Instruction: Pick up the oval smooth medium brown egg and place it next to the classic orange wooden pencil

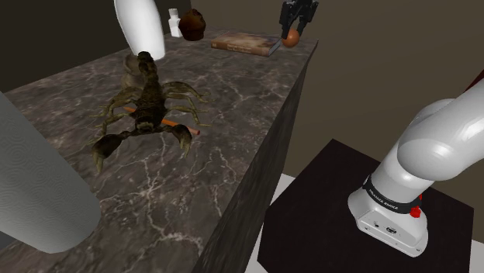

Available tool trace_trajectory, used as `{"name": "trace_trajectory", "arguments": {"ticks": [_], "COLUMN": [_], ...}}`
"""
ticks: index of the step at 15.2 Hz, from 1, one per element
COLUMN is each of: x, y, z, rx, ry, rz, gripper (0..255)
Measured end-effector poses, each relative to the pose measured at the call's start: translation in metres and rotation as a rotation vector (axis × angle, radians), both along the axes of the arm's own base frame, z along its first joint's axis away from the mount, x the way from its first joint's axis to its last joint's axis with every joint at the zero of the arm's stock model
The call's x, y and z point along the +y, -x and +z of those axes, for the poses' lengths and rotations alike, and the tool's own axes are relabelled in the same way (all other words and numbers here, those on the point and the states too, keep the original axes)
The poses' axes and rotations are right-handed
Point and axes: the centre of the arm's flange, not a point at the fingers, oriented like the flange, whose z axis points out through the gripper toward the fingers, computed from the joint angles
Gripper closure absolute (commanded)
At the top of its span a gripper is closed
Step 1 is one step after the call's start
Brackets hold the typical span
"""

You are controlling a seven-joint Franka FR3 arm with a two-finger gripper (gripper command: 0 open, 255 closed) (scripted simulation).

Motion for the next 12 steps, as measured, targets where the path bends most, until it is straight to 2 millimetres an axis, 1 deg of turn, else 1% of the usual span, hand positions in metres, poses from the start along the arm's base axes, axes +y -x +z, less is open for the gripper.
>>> {"name": "trace_trajectory", "arguments": {"ticks": [9,12], "x": [0.000,-0.001], "y": [0.000,0.000], "z": [0.000,0.010], "rx": [0.000,0.001], "ry": [0.000,0.000], "rz": [0.000,0.000], "gripper": [255,255]}}
